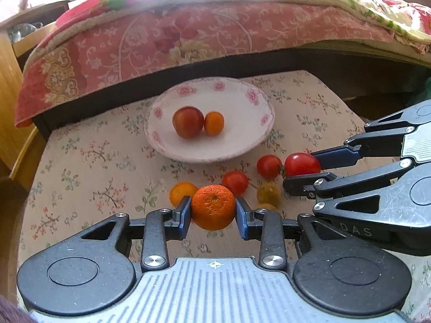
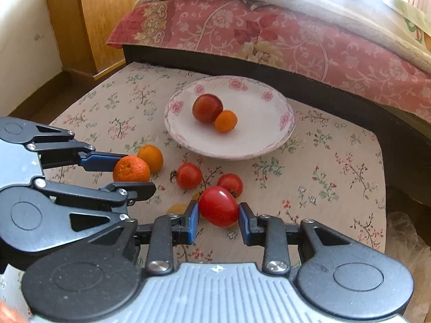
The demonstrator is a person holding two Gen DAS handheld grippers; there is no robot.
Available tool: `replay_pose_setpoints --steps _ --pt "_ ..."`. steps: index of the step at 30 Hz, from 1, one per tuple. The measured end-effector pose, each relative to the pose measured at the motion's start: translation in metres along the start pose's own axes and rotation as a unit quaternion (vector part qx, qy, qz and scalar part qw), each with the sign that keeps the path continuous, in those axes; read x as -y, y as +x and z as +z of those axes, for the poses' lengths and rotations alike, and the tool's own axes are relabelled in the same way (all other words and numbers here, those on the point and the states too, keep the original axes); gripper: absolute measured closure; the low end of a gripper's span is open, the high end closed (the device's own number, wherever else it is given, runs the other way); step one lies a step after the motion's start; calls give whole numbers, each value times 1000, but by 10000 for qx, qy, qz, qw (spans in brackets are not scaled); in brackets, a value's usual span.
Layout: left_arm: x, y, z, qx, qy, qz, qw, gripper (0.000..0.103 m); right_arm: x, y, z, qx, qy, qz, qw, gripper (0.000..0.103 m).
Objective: Organize fruits
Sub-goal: 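Lift and carry the tangerine and cherry tomato in both tools over the plate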
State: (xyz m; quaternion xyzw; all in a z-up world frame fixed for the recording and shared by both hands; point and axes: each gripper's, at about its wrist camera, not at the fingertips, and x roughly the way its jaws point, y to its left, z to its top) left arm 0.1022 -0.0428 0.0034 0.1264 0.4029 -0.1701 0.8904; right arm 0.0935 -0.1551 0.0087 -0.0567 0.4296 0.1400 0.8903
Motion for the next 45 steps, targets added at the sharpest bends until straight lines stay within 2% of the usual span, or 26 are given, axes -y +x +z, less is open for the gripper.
replay_pose_setpoints --steps 13,20,40,45 --pt "-14 17 33 218 -123 144 9996 62 15 12 32 325 253 -117 9991 68" --pt "-20 34 46 210 -167 167 9995 62 27 27 45 412 300 -170 9986 68" --pt "-28 62 50 49 -249 294 9992 61 33 56 62 563 195 -175 9981 67" --pt "-28 59 51 109 -289 344 9989 57 35 57 63 584 209 -204 9979 67"
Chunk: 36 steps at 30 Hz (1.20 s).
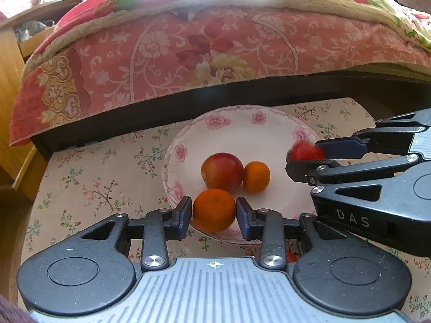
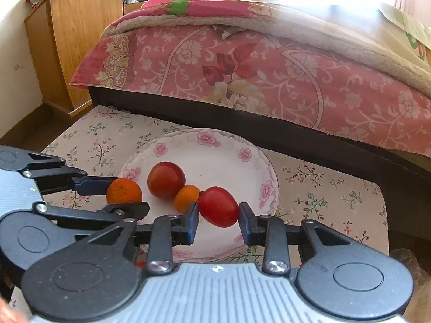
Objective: Organize fruits
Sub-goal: 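Open both tools to release the tangerine and cherry tomato onto the plate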
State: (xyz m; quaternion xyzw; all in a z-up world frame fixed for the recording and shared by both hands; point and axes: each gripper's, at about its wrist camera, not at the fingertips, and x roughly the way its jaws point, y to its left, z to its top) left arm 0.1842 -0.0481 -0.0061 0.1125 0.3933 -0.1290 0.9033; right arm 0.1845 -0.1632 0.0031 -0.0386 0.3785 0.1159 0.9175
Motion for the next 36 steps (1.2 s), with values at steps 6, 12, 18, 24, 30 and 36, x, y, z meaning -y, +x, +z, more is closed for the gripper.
replay_pose_setpoints --steps 6,12,18,24,30,36 --pt "-2 -5 3 100 -50 -6 9999 51 5 -4 2 81 96 -7 9999 66" --pt "-3 -12 7 197 -78 20 9998 51 12 -14 5 197 244 -52 9995 66" --pt "-5 -22 6 260 -107 48 9996 50 17 -26 3 254 341 -137 9990 66" --pt "-3 -36 2 298 -86 10 9995 50 13 -38 -6 199 274 -154 9993 66" --pt "0 -49 -7 304 -52 -49 9995 48 14 -53 -17 177 341 -175 9991 66" --pt "0 -58 -18 253 -24 -91 9996 48 6 -65 -32 56 340 -84 9994 66"
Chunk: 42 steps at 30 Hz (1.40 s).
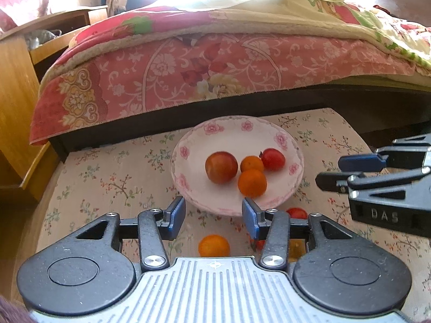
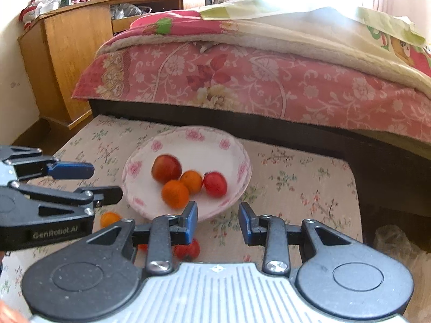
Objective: Organize fruits
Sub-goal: 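Move both open tools back toward the small brown fruits on the table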
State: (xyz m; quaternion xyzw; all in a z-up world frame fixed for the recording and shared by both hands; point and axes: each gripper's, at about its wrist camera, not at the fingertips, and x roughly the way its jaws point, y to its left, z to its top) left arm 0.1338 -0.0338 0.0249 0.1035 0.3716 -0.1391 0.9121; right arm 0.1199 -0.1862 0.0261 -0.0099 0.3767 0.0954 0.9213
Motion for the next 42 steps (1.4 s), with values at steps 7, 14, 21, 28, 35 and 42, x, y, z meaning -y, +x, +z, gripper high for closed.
replay_pose_setpoints --steps 7,14,21,28,35,42 --pt "0 -12 -14 -60 21 -97 9999 48 -17 -12 -18 -175 -27 200 9996 66" --pt "-1 -18 -31 -180 102 -159 9997 47 -35 -14 -39 -438 -71 389 9983 66" --pt "-7 -14 -44 -335 167 -237 9990 47 -45 -1 -48 -626 -105 490 9968 66" --pt "-11 -6 -50 -426 234 -299 9984 46 -52 14 -51 -761 -81 625 9951 66" --pt "-14 7 -49 -434 239 -344 9982 45 -51 28 -51 -834 -10 676 9942 66" --pt "-9 27 -43 -412 273 -375 9981 46 -49 24 -52 -852 -43 749 9935 72"
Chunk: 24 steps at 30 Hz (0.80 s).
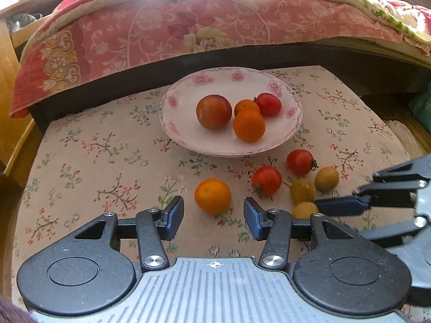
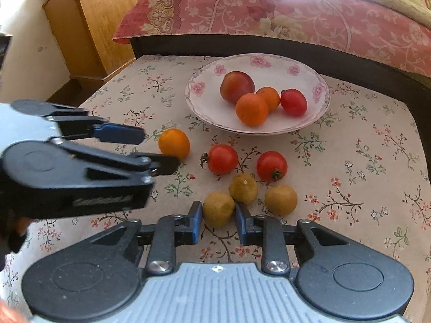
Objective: Organize fruits
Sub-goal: 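Move both open tools back toward the small brown fruits on the table, then grasp a tangerine with the left tool while the right tool grasps a brown fruit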
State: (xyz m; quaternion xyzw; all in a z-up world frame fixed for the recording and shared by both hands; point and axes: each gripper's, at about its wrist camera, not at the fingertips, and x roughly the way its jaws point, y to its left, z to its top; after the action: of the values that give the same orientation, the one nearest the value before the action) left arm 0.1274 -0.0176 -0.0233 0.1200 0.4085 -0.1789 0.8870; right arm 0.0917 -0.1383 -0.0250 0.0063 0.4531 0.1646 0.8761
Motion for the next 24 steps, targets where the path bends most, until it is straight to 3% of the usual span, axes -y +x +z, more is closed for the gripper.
replay_pose_setpoints --steps 6,8,15,24 --pt "-1 16 4 -51 -68 78 9999 50 9 -5 -3 -17 133 51 9999 72" --pt "-1 20 4 -110 -106 61 9999 62 11 -7 -3 -10 159 53 9999 72" --pt "0 14 0 -199 -198 7 9996 62 16 -11 -4 -8 178 32 9998 72" --pt "17 -27 -30 -446 17 -207 9988 62 15 -23 -20 -112 -54 14 9999 72"
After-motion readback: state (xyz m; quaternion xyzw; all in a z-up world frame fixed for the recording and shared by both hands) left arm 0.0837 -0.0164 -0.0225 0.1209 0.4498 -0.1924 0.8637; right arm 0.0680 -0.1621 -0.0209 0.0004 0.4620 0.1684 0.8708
